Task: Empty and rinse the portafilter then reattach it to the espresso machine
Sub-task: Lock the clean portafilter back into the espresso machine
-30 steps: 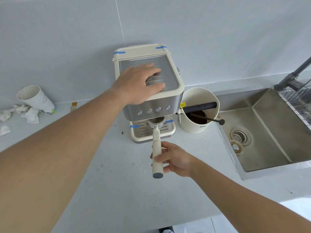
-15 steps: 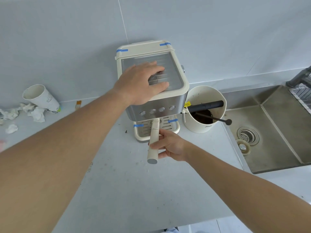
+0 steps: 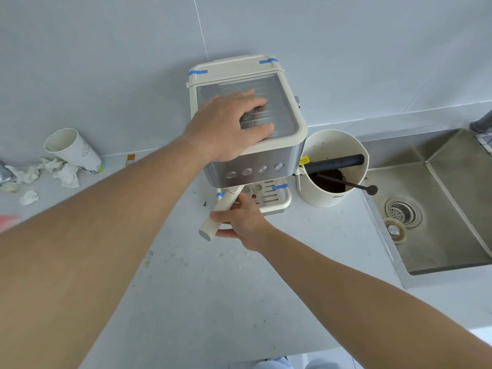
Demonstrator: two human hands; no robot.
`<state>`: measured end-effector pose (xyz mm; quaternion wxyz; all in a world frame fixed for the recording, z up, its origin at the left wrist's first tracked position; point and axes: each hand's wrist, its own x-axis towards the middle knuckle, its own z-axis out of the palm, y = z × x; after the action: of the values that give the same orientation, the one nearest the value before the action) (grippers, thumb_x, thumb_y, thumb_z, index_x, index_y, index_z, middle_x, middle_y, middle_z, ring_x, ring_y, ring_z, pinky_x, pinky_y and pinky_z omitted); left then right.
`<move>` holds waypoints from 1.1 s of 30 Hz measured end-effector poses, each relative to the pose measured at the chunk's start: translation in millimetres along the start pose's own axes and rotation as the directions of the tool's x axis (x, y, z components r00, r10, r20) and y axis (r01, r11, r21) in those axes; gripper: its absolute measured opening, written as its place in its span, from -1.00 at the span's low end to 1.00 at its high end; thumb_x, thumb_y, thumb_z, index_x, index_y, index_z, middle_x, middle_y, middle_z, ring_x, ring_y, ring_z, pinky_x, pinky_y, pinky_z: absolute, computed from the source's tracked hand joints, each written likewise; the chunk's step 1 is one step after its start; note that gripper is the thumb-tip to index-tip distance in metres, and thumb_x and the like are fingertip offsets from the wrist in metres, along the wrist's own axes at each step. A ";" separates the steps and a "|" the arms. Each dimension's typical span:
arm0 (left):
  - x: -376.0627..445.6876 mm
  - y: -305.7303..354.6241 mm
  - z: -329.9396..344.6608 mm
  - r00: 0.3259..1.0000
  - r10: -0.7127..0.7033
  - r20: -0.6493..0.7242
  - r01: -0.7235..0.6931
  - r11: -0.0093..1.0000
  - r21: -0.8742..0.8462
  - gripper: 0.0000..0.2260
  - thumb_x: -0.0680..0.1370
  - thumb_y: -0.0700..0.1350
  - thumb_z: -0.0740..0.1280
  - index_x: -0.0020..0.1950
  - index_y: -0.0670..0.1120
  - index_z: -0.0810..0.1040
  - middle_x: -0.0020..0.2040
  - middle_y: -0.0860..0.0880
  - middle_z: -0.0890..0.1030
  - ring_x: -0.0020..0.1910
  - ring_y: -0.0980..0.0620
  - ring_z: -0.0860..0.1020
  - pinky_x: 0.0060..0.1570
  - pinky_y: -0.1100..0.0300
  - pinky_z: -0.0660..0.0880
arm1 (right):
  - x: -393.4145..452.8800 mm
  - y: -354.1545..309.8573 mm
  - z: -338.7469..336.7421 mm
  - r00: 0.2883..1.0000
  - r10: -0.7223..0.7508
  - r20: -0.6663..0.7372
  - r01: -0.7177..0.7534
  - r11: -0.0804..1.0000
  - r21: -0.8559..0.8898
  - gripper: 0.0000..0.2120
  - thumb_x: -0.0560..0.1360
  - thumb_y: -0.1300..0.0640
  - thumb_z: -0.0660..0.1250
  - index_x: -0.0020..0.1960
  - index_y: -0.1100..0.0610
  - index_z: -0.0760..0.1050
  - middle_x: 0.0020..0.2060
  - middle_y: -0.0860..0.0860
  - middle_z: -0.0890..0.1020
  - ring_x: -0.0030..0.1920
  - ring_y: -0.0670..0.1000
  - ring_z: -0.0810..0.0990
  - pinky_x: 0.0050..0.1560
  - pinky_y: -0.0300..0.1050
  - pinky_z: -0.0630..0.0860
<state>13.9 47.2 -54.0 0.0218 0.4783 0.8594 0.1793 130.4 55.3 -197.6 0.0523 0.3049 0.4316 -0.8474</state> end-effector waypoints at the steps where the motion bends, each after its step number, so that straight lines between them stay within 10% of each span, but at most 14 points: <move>1: -0.3 0.6 -0.3 1.000 -0.001 0.000 0.001 1.000 0.003 -0.46 0.49 0.28 0.22 0.44 0.14 0.39 0.55 0.04 0.30 0.52 0.10 0.21 0.49 0.05 0.10 | 1.8 1.1 4.2 1.000 0.000 -0.009 0.000 1.000 0.014 -0.53 0.41 0.44 0.48 0.23 0.17 0.45 0.10 0.13 0.58 -0.04 0.09 0.66 -0.17 0.05 0.70; 11: -2.4 3.7 -2.3 1.000 -0.019 -0.006 0.019 1.000 -0.009 -0.47 0.49 0.28 0.24 0.43 0.16 0.40 0.54 0.05 0.31 0.50 0.09 0.25 0.48 0.03 0.11 | 14.8 10.9 26.5 0.994 -0.038 -0.104 0.053 0.988 0.147 -0.52 0.37 0.44 0.51 0.18 0.14 0.47 0.18 0.19 0.58 0.25 0.25 0.59 -0.15 0.07 0.69; 33: -0.6 -0.6 0.1 0.999 -0.037 -0.015 0.036 0.999 -0.036 -0.45 0.45 0.33 0.22 0.41 0.19 0.42 0.53 0.11 0.32 0.47 0.04 0.31 0.46 0.01 0.17 | 3.1 5.2 34.6 0.992 -0.095 -0.084 0.110 0.976 0.189 -0.59 0.40 0.49 0.42 0.09 0.10 0.45 -0.02 0.11 0.58 0.00 0.16 0.62 -0.05 0.08 0.66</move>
<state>13.7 46.4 -54.4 0.0267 0.4607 0.8648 0.1980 113.4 26.2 -187.7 -0.0375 0.3171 0.3640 -0.8750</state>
